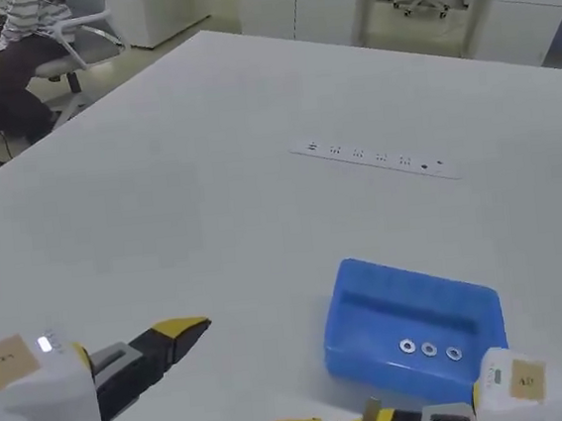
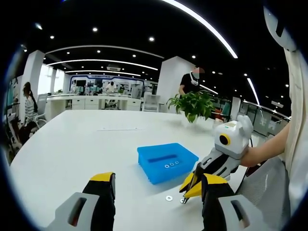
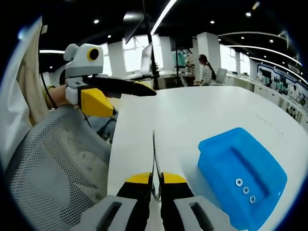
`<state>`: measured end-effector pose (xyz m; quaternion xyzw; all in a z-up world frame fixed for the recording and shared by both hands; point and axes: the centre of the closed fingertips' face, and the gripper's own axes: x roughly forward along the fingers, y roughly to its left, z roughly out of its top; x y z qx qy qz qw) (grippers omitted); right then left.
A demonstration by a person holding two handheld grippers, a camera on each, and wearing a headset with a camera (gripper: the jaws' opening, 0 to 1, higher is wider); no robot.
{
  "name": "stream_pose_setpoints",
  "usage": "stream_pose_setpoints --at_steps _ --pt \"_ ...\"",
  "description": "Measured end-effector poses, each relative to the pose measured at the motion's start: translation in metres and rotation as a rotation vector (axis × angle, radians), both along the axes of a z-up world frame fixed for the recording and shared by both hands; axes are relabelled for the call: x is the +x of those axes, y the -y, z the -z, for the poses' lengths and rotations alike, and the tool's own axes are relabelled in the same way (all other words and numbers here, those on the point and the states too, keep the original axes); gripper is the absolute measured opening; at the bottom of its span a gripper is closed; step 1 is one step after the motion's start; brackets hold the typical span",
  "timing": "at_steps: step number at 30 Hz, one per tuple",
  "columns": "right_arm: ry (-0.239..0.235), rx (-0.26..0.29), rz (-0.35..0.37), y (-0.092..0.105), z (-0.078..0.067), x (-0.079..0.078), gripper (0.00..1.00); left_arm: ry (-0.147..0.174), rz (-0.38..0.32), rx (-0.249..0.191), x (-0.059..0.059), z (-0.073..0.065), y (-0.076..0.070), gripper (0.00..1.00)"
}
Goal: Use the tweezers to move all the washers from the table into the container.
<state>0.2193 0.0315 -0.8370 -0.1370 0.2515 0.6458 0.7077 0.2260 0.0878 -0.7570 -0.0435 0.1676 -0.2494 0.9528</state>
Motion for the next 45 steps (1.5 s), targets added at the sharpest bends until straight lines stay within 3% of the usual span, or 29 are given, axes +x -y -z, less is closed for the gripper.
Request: stream_pose_setpoints --at_steps 3,4,6,8,11,17,28,45 --pt "-0.123 0.039 0.087 0.001 0.0 0.008 0.03 -0.001 -0.003 -0.007 0.0 0.0 0.0 0.73" --pt "-0.192 0.067 0.131 0.002 -0.001 0.011 0.03 -0.001 -0.004 -0.012 0.0 -0.001 0.0 0.73" --pt "-0.28 0.136 0.186 0.004 -0.01 0.018 0.03 -0.003 -0.006 -0.016 0.0 -0.001 -0.001 0.73" --pt "-0.335 0.166 0.203 0.006 -0.017 0.021 0.03 -0.006 -0.009 -0.017 0.001 0.0 -0.001 0.73" --pt "-0.311 0.177 0.215 0.012 -0.026 0.034 0.03 -0.005 -0.014 -0.027 0.002 0.0 -0.002 0.73" --pt "-0.327 0.219 0.249 0.017 -0.041 0.045 0.03 -0.007 -0.015 -0.029 0.002 0.0 -0.002 0.73" --pt "-0.292 0.227 0.263 0.025 -0.059 0.066 0.03 -0.004 -0.019 -0.02 0.003 0.0 -0.002 0.73" --pt "-0.244 0.282 0.287 0.018 -0.081 0.1 0.03 0.0 -0.02 -0.018 0.003 0.0 -0.004 0.73"
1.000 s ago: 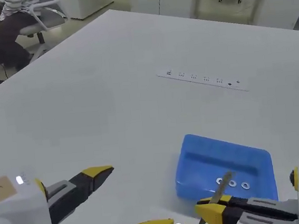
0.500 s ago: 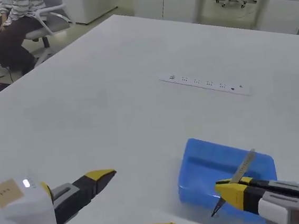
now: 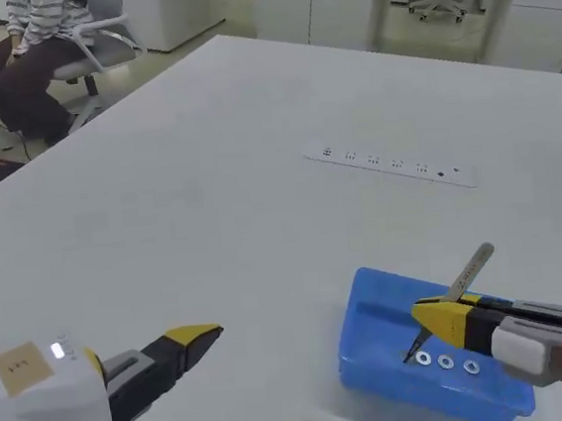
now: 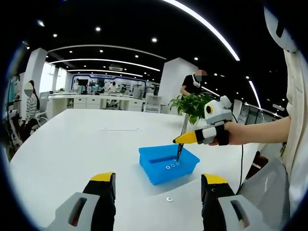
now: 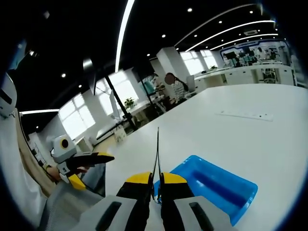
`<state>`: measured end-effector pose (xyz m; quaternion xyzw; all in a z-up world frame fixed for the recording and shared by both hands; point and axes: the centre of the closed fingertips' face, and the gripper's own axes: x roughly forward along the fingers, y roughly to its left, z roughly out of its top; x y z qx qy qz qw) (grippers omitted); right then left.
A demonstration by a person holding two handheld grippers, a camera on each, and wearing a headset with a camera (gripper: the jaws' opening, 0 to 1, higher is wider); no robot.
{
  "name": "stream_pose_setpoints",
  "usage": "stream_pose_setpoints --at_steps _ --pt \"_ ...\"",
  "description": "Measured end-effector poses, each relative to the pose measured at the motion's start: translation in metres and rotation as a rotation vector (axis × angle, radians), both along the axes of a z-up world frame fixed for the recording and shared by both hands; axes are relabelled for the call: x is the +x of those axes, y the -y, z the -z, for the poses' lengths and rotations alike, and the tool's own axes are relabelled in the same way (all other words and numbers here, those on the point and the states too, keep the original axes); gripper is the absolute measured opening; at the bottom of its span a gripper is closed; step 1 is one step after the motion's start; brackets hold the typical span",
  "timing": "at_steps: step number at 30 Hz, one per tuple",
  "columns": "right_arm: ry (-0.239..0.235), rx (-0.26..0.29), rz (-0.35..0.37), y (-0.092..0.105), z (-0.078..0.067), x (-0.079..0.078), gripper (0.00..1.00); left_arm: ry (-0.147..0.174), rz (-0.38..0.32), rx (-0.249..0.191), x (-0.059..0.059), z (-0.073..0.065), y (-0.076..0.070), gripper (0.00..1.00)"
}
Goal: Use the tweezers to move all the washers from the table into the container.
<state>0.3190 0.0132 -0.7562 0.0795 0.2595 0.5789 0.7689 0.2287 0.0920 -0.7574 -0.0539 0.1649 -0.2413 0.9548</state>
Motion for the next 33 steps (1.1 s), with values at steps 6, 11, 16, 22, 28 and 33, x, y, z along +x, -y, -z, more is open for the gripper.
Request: stream_pose_setpoints --at_steps 6,11,16,22,28,33 --pt "-0.013 0.007 0.022 -0.003 0.003 0.013 0.03 0.004 -0.003 -0.005 0.0 -0.001 -0.001 0.73" --pt "-0.017 -0.006 0.046 -0.003 0.009 0.024 0.03 0.005 -0.005 -0.001 0.0 -0.001 -0.002 0.73" --pt "-0.028 -0.012 0.066 -0.004 0.016 0.034 0.03 -0.001 -0.007 0.001 0.0 0.001 -0.002 0.73" --pt "-0.028 -0.034 0.07 -0.008 0.026 0.041 0.03 -0.006 -0.009 0.007 0.0 0.002 -0.002 0.74" --pt "-0.024 -0.078 0.063 -0.01 0.04 0.045 0.03 -0.017 -0.008 0.018 0.0 0.004 -0.002 0.74" --pt "-0.021 -0.11 0.053 -0.01 0.051 0.045 0.03 -0.03 0.001 0.047 0.0 0.008 -0.001 0.75"
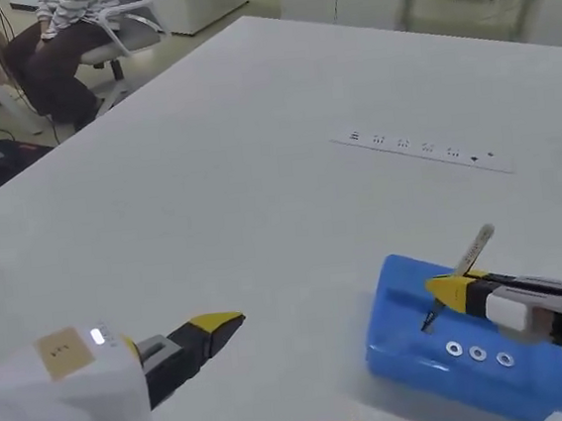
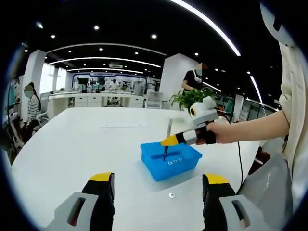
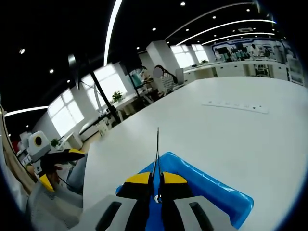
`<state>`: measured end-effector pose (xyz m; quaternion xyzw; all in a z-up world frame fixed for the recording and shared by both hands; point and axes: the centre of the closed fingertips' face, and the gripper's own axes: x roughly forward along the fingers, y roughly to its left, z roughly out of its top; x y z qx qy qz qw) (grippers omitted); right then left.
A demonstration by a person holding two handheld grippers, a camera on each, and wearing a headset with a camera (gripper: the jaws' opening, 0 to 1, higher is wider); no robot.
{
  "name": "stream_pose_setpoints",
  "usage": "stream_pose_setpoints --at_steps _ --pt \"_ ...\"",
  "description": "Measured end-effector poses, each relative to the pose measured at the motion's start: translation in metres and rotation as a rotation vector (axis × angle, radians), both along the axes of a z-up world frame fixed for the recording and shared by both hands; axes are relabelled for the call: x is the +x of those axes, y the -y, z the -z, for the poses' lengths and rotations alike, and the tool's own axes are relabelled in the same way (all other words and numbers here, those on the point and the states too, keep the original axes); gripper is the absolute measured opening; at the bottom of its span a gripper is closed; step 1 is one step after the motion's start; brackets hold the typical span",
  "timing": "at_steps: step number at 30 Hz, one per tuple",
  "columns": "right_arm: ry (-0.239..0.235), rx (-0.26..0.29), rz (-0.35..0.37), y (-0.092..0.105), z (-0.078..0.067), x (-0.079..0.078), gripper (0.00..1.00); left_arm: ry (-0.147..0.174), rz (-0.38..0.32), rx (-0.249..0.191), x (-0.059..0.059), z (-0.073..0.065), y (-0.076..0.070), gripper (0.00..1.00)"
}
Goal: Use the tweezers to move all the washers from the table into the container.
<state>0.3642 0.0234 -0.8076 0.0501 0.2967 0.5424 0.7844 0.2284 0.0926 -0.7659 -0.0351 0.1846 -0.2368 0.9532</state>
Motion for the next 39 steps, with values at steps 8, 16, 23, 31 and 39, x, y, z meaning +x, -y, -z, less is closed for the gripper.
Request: stream_pose_setpoints --at_steps 8,16,23,31,39 --pt "0.014 -0.04 -0.007 0.001 0.009 0.001 0.03 -0.006 0.008 0.012 0.0 0.002 0.001 0.76" --pt "0.029 -0.066 -0.019 0.001 0.015 0.001 0.03 -0.008 0.007 0.01 0.001 0.002 0.001 0.77" --pt "0.047 -0.084 -0.015 0.004 0.019 0.002 0.04 -0.008 0.009 0.008 0.001 0.002 0.001 0.77" --pt "0.055 -0.087 -0.013 0.006 0.022 0.0 0.04 -0.007 0.01 0.006 0.001 0.002 0.001 0.77" --pt "0.101 -0.092 -0.034 0.003 0.021 -0.002 0.04 -0.007 0.015 0.004 0.001 0.002 0.002 0.77"
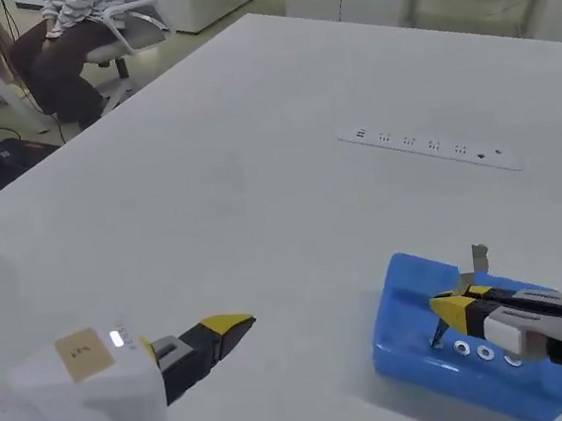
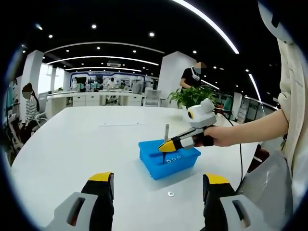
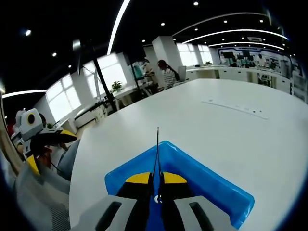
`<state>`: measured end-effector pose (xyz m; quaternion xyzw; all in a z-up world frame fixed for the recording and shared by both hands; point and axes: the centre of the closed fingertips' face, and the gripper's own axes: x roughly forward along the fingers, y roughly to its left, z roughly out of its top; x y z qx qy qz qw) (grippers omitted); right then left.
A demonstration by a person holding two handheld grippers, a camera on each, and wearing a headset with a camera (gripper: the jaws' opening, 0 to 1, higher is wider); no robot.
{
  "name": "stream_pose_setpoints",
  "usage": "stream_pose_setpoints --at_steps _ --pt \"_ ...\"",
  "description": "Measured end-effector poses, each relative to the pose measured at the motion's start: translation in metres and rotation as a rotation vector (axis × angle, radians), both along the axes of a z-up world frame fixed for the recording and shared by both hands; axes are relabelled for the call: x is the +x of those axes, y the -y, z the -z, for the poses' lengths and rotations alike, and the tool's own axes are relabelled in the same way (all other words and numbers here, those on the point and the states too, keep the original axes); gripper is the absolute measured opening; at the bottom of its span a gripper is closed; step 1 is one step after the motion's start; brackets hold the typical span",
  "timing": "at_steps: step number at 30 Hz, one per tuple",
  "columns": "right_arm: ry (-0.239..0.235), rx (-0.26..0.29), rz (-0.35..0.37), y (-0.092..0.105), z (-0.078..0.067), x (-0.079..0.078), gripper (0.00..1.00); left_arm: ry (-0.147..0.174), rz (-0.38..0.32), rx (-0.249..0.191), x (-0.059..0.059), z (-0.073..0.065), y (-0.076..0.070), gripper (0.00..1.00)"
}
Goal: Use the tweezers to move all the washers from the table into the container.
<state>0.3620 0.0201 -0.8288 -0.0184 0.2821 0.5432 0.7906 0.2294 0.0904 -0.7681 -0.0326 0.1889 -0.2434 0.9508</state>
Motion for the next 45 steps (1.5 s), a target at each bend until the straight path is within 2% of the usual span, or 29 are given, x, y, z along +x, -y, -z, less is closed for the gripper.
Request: stream_pose_setpoints --at_steps 10,19,25,31,39,45 --pt "0.078 -0.016 -0.043 -0.002 0.001 -0.003 0.04 0.0 0.001 -0.01 0.001 0.0 0.001 0.76" --pt "0.116 0.004 -0.035 0.0 -0.007 -0.003 0.04 -0.002 0.004 -0.014 0.001 0.0 0.001 0.76" --pt "0.163 0.024 -0.025 0.002 -0.021 -0.006 0.04 -0.002 0.005 -0.014 0.001 0.0 0.002 0.76" --pt "0.207 0.066 -0.026 0.001 -0.044 -0.014 0.04 -0.001 0.005 -0.015 0.001 0.0 0.002 0.76" --pt "0.222 0.117 -0.045 -0.004 -0.065 -0.036 0.04 0.002 0.005 -0.017 0.0 0.0 0.002 0.76" --pt "0.231 0.139 -0.067 -0.008 -0.071 -0.052 0.04 0.006 0.004 -0.019 0.0 -0.001 0.001 0.76"
